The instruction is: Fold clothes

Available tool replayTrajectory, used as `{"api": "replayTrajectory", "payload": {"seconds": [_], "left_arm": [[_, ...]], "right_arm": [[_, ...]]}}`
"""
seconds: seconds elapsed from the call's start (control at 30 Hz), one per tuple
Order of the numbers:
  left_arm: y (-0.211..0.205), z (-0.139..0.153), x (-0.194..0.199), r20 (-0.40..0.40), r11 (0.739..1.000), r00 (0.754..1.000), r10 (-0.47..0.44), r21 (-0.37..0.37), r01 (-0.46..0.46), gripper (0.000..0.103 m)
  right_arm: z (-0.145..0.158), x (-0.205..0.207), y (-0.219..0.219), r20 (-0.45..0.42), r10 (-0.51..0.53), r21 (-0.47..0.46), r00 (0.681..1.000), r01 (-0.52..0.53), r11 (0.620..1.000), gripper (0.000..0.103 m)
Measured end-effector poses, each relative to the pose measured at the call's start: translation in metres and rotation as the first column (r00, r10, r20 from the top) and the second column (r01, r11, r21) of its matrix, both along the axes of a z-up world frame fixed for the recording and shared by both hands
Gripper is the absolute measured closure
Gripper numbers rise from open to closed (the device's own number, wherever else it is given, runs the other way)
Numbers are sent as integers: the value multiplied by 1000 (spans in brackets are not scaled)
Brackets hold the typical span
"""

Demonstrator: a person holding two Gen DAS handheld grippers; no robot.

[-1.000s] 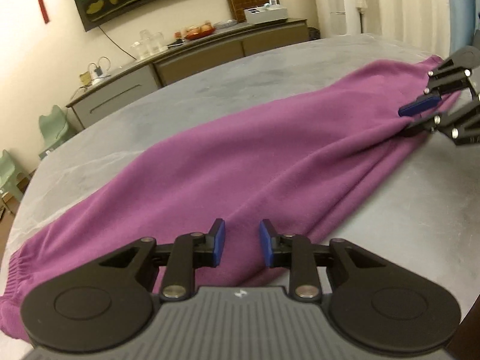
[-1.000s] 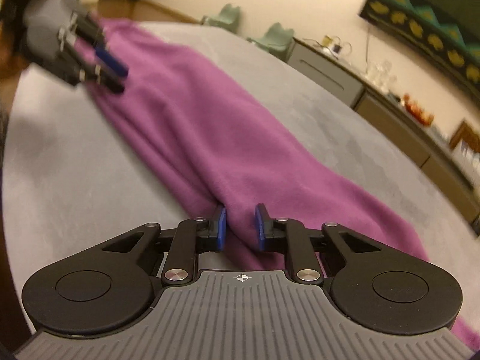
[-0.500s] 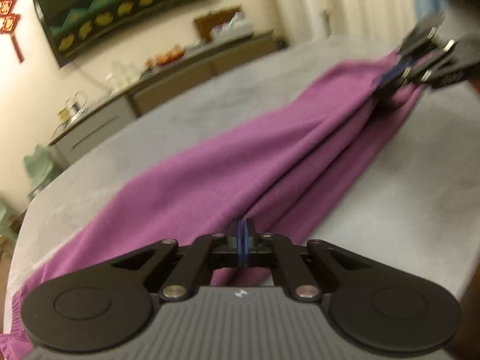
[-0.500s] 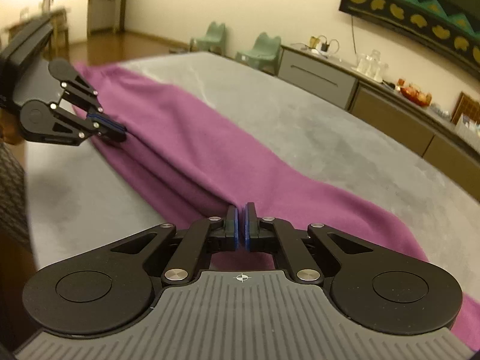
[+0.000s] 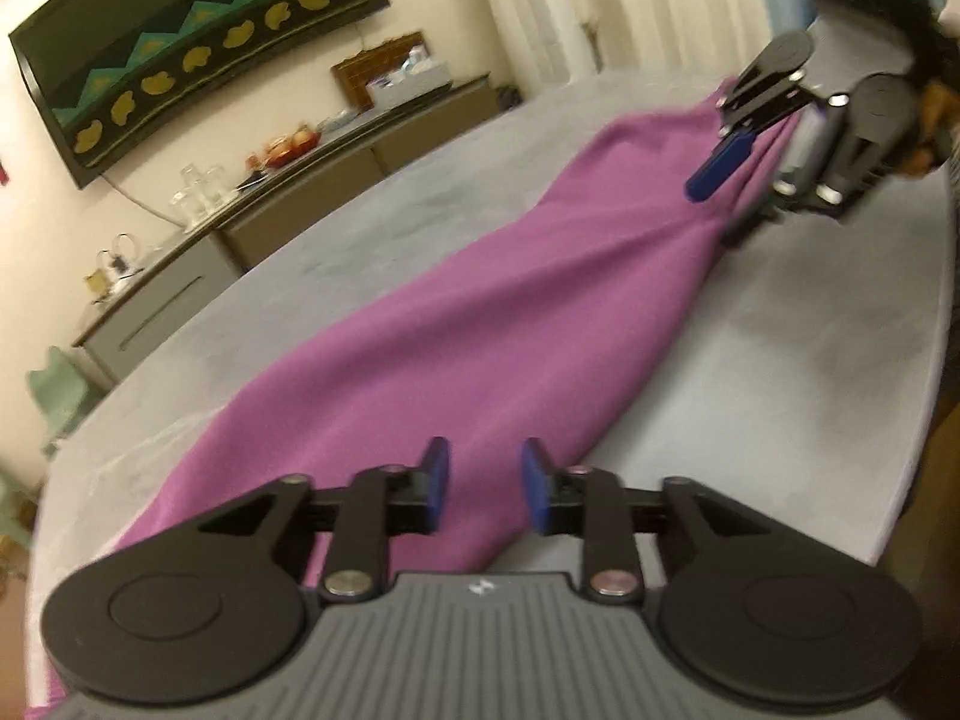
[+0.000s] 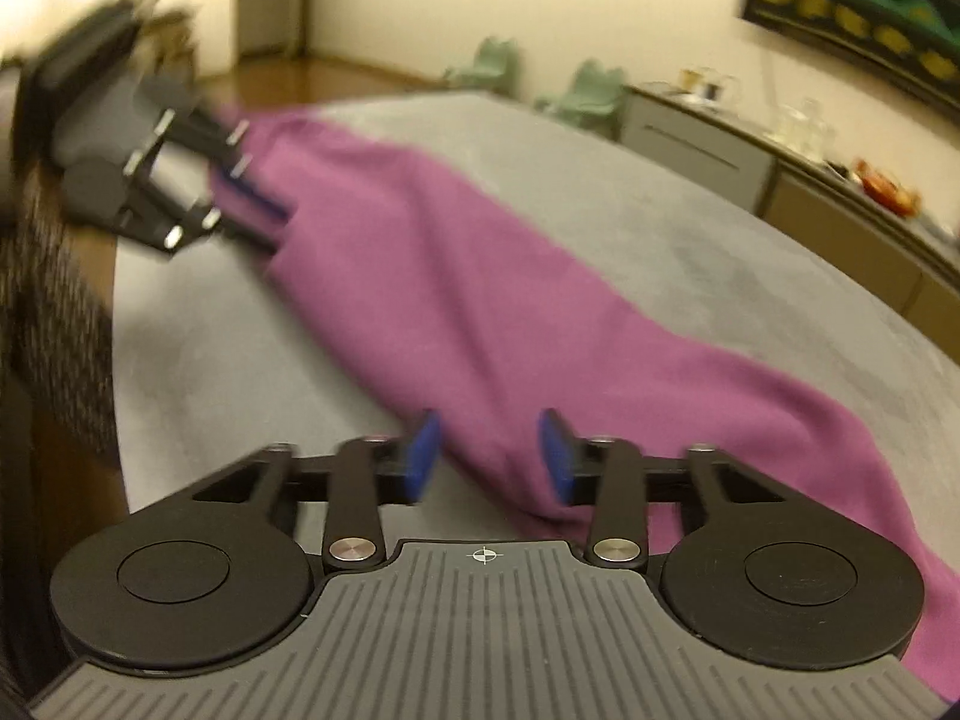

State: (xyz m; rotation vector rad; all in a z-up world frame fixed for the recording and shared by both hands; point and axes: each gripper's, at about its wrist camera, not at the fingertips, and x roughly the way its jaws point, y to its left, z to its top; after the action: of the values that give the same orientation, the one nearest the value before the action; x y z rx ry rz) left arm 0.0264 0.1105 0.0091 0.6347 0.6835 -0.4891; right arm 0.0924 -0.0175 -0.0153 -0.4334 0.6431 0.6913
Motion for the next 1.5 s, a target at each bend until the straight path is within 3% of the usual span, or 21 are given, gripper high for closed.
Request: {"api": "replayTrajectory", "payload": {"seconds": [0.1, 0.2, 0.27, 0.3, 0.33, 0.43, 0.5, 0.57, 0.63, 0.7, 0.77, 0.83, 0.87, 0.93, 1.03, 1.07, 1.13, 1.23, 1.3, 1.43, 1.5], "left_arm": [[5, 1, 11, -9, 998, 998, 57, -3, -57, 78], [38, 21, 19, 7, 981, 988, 157, -117, -156, 78], [63, 33, 29, -2, 951, 972, 236, -206, -231, 78], [73, 35, 38, -21, 935, 961, 274, -227, -272, 78], [82, 35, 51, -43, 920, 946, 321, -225, -322, 78], [111, 14, 100, -54, 864, 867, 495, -75, -498, 78], [143, 3, 126, -54, 792, 792, 608, -30, -610, 80], [174, -4, 147, -55, 717, 716, 696, -14, -697, 94], [180, -6, 159, -33, 690, 689, 724, 2, -724, 99], [173, -3, 159, -28, 690, 690, 724, -2, -724, 99], [169, 7, 151, -30, 695, 696, 717, -32, -718, 95], [179, 27, 135, -34, 686, 693, 720, -115, -719, 85], [192, 40, 125, -48, 659, 674, 737, -172, -732, 81], [224, 64, 101, -101, 574, 620, 778, -286, -767, 75], [264, 72, 68, -204, 461, 549, 810, -357, -812, 69], [272, 69, 61, -235, 437, 535, 811, -364, -822, 68], [274, 57, 61, -291, 430, 533, 794, -351, -832, 64], [260, 41, 70, -356, 459, 554, 753, -320, -829, 63], [251, 39, 75, -373, 469, 573, 730, -337, -816, 58], [235, 34, 84, -350, 507, 581, 735, -287, -813, 57], [234, 33, 85, -337, 508, 581, 741, -284, -813, 58]], "right_arm": [[-10, 15, -2, -86, -41, -69, 995, 35, 997, 67], [19, 23, -53, -142, -101, 138, 985, 121, 983, 67], [36, 28, -94, -148, -214, 259, 966, 246, 934, 59], [37, 34, -113, -155, -308, 264, 939, 339, 903, 59], [34, 41, -127, -163, -400, 227, 902, 429, 875, 59], [6, 61, -152, -157, -561, 10, 812, 570, 822, 59], [-8, 64, -165, -127, -598, -99, 791, 590, 801, 51], [-7, 59, -188, -154, -620, -104, 769, 612, 784, 49], [-5, 50, -209, -144, -662, -133, 736, 648, 750, 42], [-5, 42, -220, -152, -688, -132, 710, 675, 726, 39], [-3, 39, -215, -152, -692, -132, 706, 680, 722, 38], [1, 39, -207, -151, -679, -118, 718, 669, 734, 39], [6, 39, -206, -154, -670, -80, 726, 666, 741, 43], [18, 38, -208, -149, -654, 13, 742, 663, 749, 40], [29, 39, -202, -118, -659, 58, 743, 667, 742, 37], [30, 41, -196, -103, -656, 45, 747, 663, 748, 36], [31, 42, -178, -82, -634, 10, 769, 637, 771, 31], [28, 51, -145, -64, -570, -39, 819, 568, 822, 24], [26, 55, -127, -68, -531, -57, 845, 528, 847, 22], [15, 58, -113, -84, -524, -84, 848, 518, 851, 21], [8, 60, -114, -90, -539, -103, 838, 530, 842, 21]]}}
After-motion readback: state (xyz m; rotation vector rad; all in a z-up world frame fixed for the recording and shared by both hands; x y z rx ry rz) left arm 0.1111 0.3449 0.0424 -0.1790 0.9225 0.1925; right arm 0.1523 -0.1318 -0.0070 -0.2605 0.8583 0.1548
